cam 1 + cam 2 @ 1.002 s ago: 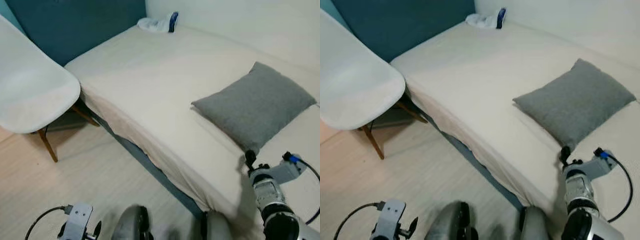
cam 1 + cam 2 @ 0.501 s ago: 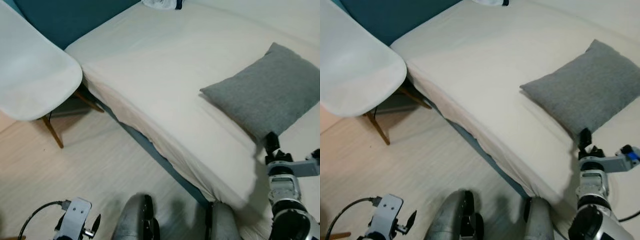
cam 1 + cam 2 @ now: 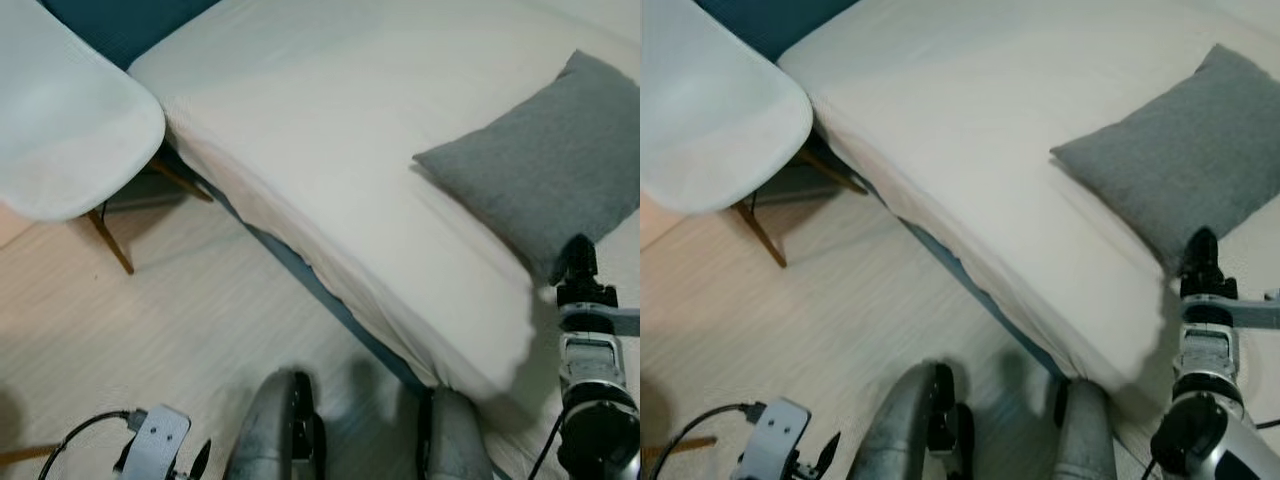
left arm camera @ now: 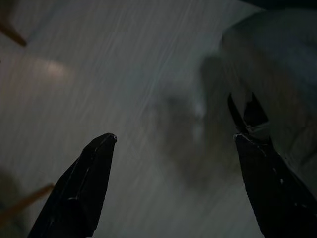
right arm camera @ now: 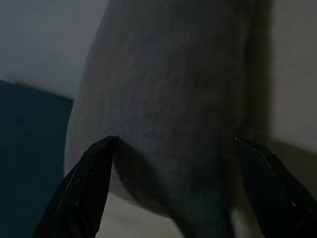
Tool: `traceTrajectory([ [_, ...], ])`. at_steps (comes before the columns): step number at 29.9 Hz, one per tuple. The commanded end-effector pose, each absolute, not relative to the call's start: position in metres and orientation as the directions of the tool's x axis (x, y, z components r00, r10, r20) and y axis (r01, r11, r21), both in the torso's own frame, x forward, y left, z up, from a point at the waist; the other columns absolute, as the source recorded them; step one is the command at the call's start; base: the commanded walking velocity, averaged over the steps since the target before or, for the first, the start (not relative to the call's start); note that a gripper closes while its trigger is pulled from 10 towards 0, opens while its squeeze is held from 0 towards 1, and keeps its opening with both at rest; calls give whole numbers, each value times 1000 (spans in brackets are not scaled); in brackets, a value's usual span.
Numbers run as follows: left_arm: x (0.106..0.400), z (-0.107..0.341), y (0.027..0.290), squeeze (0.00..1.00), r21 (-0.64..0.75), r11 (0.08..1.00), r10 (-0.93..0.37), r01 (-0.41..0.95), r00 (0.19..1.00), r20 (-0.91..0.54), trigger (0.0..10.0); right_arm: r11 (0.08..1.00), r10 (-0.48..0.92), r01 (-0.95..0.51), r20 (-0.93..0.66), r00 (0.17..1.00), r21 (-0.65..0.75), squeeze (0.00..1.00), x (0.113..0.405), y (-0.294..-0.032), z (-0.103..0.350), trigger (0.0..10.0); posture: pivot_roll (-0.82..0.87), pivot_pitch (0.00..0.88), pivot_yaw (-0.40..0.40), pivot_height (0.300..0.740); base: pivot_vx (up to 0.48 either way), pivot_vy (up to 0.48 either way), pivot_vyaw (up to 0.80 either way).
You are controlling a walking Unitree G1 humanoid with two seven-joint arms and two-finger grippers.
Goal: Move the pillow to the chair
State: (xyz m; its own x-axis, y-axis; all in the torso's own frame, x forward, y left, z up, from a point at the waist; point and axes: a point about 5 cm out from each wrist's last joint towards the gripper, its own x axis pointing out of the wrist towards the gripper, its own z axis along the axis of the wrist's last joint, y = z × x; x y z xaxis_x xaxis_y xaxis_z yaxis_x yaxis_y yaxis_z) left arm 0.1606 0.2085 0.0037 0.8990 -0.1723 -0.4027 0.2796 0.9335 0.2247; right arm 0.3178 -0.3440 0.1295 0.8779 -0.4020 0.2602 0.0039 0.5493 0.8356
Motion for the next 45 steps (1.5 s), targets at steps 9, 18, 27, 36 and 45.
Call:
traceTrajectory([
  [9, 145, 13, 215, 0, 223, 934, -155, 280, 878, -452, 10000, 533, -345, -16, 235, 909, 846, 0, 330, -329, 130, 10000, 347, 488, 200, 625, 0, 0, 0],
  [18, 146, 17, 214, 0, 218, 936, -153, 277, 876, -457, 10000, 556, -387, -42, 303, 871, 830, 0, 335, -340, 156, 0, 337, 490, 195, 625, 0, 0, 0],
  [27, 156, 18, 201, 0, 187, 943, -172, 276, 883, -437, 10000, 593, -420, -20, 330, 845, 805, 0, 326, -353, 159, 0, 310, 476, 179, 625, 0, 0, 0],
  [36, 169, 14, 191, 0, 165, 948, -181, 272, 888, -422, 10000, 693, -272, -75, 356, 894, 717, 0, 337, -334, 162, 0, 257, 433, 147, 625, 0, 0, 0],
  [45, 195, 10, 177, 0, 135, 960, -179, 246, 906, -383, 10000, 711, 82, -335, 400, 913, 619, 0, 358, -264, 153, 0, 182, 356, 85, 625, 0, 0, 0],
])
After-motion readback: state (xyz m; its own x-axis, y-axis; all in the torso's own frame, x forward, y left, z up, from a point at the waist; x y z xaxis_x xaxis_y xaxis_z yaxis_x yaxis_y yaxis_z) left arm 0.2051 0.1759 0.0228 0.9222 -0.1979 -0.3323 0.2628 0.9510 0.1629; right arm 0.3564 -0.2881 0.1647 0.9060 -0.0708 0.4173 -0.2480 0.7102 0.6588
